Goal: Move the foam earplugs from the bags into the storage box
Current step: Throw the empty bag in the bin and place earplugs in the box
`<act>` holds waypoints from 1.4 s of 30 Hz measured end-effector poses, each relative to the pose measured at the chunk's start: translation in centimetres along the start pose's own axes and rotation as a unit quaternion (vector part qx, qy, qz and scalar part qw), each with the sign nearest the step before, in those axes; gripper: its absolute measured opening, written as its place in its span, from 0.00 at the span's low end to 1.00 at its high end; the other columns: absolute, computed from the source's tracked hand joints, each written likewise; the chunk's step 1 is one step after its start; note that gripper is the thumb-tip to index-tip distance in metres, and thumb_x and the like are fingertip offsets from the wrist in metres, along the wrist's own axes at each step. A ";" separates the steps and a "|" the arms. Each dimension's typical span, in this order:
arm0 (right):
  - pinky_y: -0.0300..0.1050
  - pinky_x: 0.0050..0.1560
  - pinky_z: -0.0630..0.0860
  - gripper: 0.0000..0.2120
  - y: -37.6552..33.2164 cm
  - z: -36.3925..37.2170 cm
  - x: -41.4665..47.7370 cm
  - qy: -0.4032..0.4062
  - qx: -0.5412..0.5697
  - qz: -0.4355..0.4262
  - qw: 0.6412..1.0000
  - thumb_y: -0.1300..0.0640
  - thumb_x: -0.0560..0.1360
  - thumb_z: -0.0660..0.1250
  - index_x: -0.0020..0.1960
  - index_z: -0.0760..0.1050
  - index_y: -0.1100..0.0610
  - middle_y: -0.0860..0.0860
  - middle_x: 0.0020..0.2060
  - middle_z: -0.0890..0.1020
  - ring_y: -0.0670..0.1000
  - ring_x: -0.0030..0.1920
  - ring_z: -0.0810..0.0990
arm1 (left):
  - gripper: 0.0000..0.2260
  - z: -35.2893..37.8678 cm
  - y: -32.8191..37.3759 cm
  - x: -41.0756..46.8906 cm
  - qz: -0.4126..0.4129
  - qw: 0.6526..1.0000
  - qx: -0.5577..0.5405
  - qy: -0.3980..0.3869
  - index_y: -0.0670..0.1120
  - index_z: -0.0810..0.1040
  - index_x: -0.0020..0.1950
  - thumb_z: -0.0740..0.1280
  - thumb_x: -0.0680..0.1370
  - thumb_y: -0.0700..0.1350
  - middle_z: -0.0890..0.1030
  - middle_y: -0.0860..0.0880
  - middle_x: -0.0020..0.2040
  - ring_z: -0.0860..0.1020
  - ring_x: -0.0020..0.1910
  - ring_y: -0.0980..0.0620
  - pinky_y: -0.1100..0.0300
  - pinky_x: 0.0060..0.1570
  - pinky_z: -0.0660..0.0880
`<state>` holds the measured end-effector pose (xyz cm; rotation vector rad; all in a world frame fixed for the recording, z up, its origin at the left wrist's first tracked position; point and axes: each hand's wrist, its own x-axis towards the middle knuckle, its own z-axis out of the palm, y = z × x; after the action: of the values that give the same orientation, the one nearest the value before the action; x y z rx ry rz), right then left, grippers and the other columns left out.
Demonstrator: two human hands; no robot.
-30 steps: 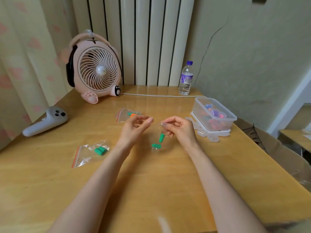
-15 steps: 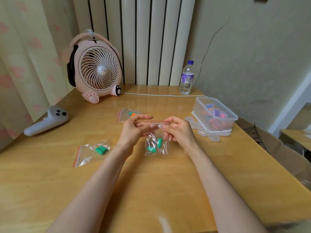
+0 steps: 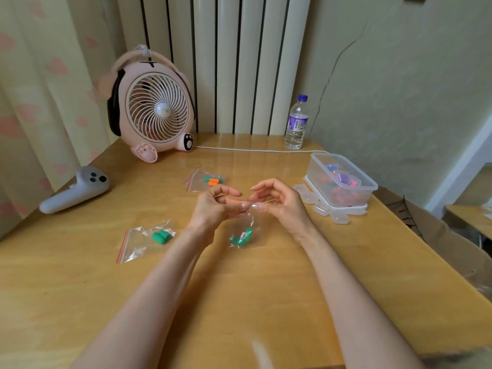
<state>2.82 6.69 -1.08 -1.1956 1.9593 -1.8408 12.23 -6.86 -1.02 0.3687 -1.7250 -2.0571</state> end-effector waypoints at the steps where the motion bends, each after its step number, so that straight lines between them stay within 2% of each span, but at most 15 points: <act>1: 0.37 0.46 0.74 0.15 0.0 0.0 0.0 -0.009 -0.006 0.000 1.000 0.73 0.67 0.71 0.45 0.76 0.54 0.50 0.40 0.80 0.44 0.43 0.78 | 0.11 0.0 -0.1 0.0 -0.002 1.000 0.010 0.008 0.41 0.74 0.41 0.71 0.67 0.28 0.79 0.47 0.28 0.78 0.25 0.56 0.66 0.30 0.76; 6: 0.35 0.44 0.73 0.12 0.1 0.2 0.0 -0.030 -0.006 0.013 0.999 0.72 0.67 0.71 0.39 0.76 0.56 0.48 0.36 0.79 0.43 0.39 0.77 | 0.11 -0.1 -0.4 0.3 -0.006 0.999 0.039 0.021 0.42 0.74 0.36 0.74 0.65 0.30 0.75 0.44 0.32 0.74 0.24 0.57 0.67 0.29 0.73; 11: 0.41 0.45 0.73 0.11 0.3 0.1 -0.1 -0.030 -0.011 0.022 0.999 0.71 0.66 0.72 0.35 0.75 0.56 0.50 0.35 0.79 0.46 0.39 0.77 | 0.11 -0.1 -0.5 0.2 0.003 0.998 0.061 0.020 0.42 0.74 0.35 0.76 0.65 0.33 0.74 0.44 0.31 0.71 0.24 0.57 0.67 0.27 0.70; 14: 0.40 0.44 0.73 0.09 0.0 -0.1 -0.2 -0.017 0.007 0.010 1.000 0.68 0.61 0.73 0.32 0.74 0.58 0.50 0.37 0.79 0.45 0.40 0.77 | 0.08 0.1 -0.4 0.1 -0.001 0.997 0.071 -0.002 0.41 0.75 0.38 0.74 0.67 0.34 0.75 0.45 0.32 0.73 0.24 0.59 0.69 0.25 0.71; 18: 0.35 0.40 0.73 0.06 -0.4 -0.5 -0.3 -0.019 0.066 0.018 0.997 0.67 0.58 0.69 0.29 0.72 0.60 0.50 0.33 0.78 0.45 0.37 0.76 | 0.06 -0.2 -0.3 0.1 -0.027 0.995 0.068 -0.062 0.41 0.78 0.41 0.72 0.68 0.35 0.80 0.49 0.30 0.77 0.27 0.58 0.68 0.28 0.74; 21: 0.35 0.40 0.74 0.07 -0.3 -0.9 -0.2 -0.017 0.092 0.023 0.995 0.67 0.58 0.68 0.28 0.73 0.57 0.50 0.32 0.80 0.46 0.36 0.77 | 0.07 -0.4 -0.2 0.2 -0.045 0.994 0.037 -0.088 0.41 0.78 0.44 0.69 0.70 0.32 0.82 0.50 0.30 0.79 0.29 0.58 0.66 0.30 0.76; 24: 0.36 0.40 0.73 0.10 -0.3 -0.8 -0.2 -0.025 0.113 0.029 0.993 0.67 0.59 0.67 0.27 0.74 0.53 0.49 0.32 0.80 0.46 0.36 0.76 | 0.06 -0.2 -0.3 0.0 -0.056 0.995 0.046 -0.076 0.42 0.78 0.43 0.71 0.69 0.33 0.80 0.51 0.29 0.77 0.26 0.58 0.67 0.27 0.74; 28: 0.35 0.33 0.67 0.06 -0.6 -0.7 -0.3 -0.021 0.100 0.040 0.994 0.65 0.63 0.68 0.32 0.74 0.55 0.50 0.29 0.79 0.44 0.32 0.74 | 0.08 -0.2 -0.4 0.0 -0.030 0.994 0.068 -0.081 0.44 0.78 0.45 0.73 0.67 0.41 0.80 0.50 0.35 0.77 0.33 0.56 0.65 0.34 0.75; 31: 0.31 0.29 0.66 0.08 -0.7 -0.7 -0.5 -0.028 0.070 0.044 0.996 0.69 0.69 0.68 0.36 0.72 0.60 0.49 0.25 0.77 0.41 0.27 0.73 | 0.10 -0.1 -0.2 -0.1 0.001 0.988 0.094 -0.122 0.45 0.78 0.45 0.71 0.67 0.48 0.79 0.49 0.40 0.75 0.40 0.54 0.62 0.42 0.70; 34: 0.32 0.31 0.69 0.07 -0.5 -0.4 -0.4 -0.022 0.054 0.065 0.996 0.70 0.72 0.66 0.38 0.72 0.61 0.54 0.28 0.75 0.43 0.27 0.73 | 0.10 0.0 -0.1 -0.2 0.021 0.988 0.114 -0.101 0.46 0.78 0.41 0.69 0.69 0.52 0.79 0.52 0.38 0.72 0.37 0.58 0.65 0.40 0.67; 38: 0.38 0.32 0.71 0.04 -0.1 -0.2 -0.2 -0.027 0.030 0.083 0.996 0.65 0.74 0.67 0.44 0.73 0.59 0.55 0.34 0.76 0.48 0.31 0.74 | 0.07 0.1 -0.1 -0.1 0.062 0.991 0.103 -0.063 0.45 0.76 0.38 0.68 0.74 0.45 0.77 0.58 0.31 0.69 0.30 0.62 0.71 0.33 0.65; 40: 0.43 0.33 0.75 0.09 0.0 -0.1 -0.2 -0.027 0.062 0.098 0.993 0.65 0.73 0.69 0.51 0.73 0.58 0.57 0.43 0.77 0.53 0.35 0.78 | 0.08 0.1 -0.2 0.1 0.065 0.994 0.076 -0.036 0.45 0.74 0.37 0.67 0.76 0.42 0.78 0.57 0.29 0.67 0.27 0.61 0.70 0.30 0.64; 42: 0.44 0.32 0.78 0.14 -0.1 -0.2 -0.1 -0.022 0.079 0.116 0.990 0.66 0.72 0.70 0.55 0.72 0.57 0.58 0.50 0.76 0.55 0.35 0.80 | 0.09 -0.1 -0.3 0.3 0.056 0.997 0.050 0.012 0.45 0.72 0.37 0.66 0.77 0.42 0.79 0.53 0.32 0.67 0.26 0.58 0.69 0.29 0.65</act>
<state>2.84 6.91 -1.04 -0.9116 1.8041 -1.7960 11.94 -7.10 -1.33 0.3173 -1.7962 -1.8864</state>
